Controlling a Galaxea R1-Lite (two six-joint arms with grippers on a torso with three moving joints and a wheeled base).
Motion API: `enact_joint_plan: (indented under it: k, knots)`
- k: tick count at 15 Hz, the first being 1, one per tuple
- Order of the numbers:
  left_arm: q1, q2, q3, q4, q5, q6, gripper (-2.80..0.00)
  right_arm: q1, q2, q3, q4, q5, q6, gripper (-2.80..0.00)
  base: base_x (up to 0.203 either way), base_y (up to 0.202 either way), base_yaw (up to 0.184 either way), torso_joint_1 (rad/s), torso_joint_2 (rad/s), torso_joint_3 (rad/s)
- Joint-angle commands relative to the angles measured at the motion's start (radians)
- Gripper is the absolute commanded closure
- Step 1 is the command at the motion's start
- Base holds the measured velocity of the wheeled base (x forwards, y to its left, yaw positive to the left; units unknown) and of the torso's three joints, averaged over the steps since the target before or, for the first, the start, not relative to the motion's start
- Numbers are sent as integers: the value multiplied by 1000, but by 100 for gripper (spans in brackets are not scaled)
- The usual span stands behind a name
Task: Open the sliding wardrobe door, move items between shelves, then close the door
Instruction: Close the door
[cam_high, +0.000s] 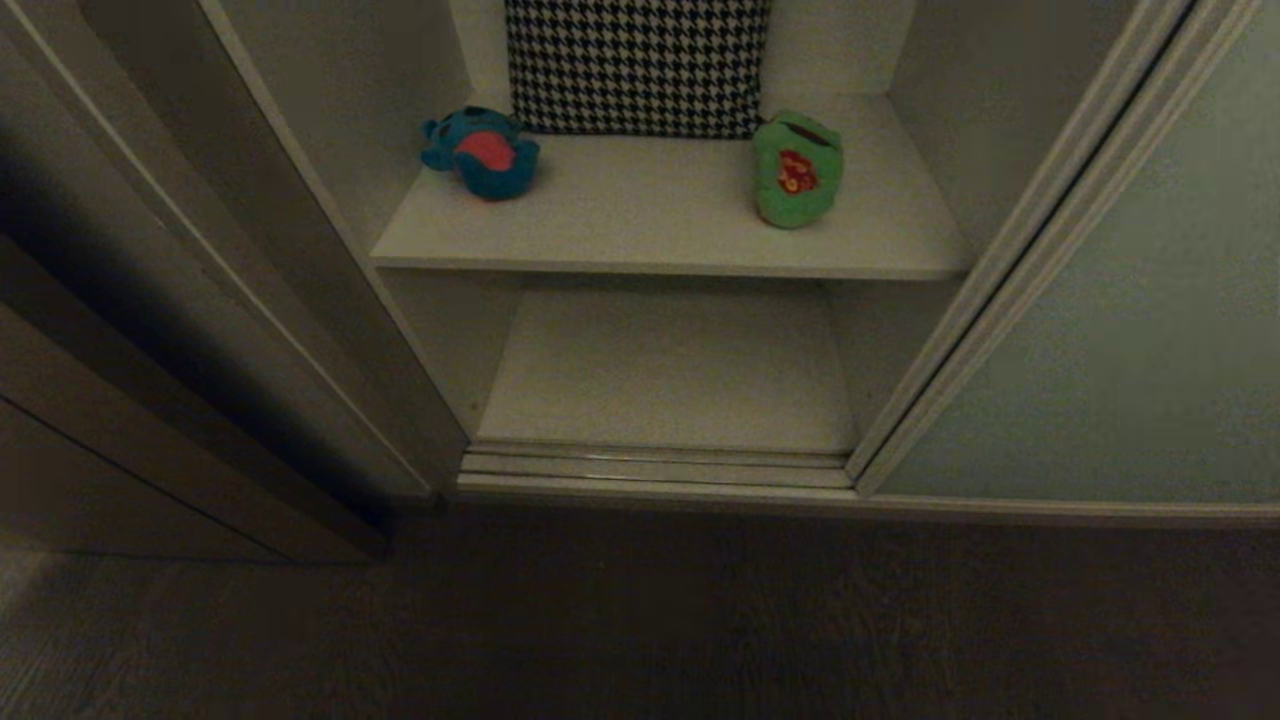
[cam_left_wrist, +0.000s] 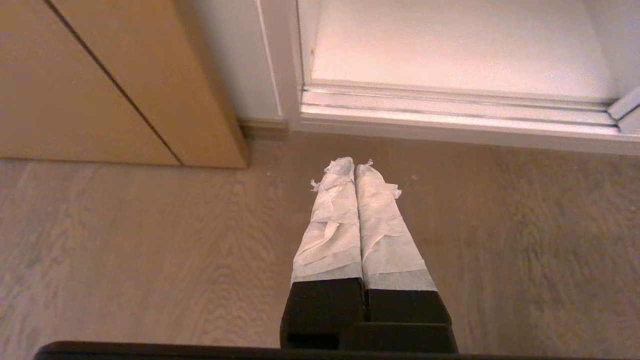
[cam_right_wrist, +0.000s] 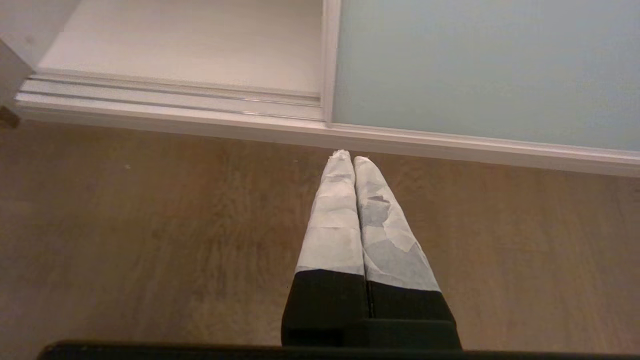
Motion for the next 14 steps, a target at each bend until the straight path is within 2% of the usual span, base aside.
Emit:
enact_joint_plan:
  k: [1,14]
  knots:
    - [0,1,0,0,0,0,0,0,-1,2,0,1,-1,0,0,0,0,0,0,0]
    - [0,1,0,0,0,0,0,0,0,2,0,0,-1,0,0,0,0,0,0,0]
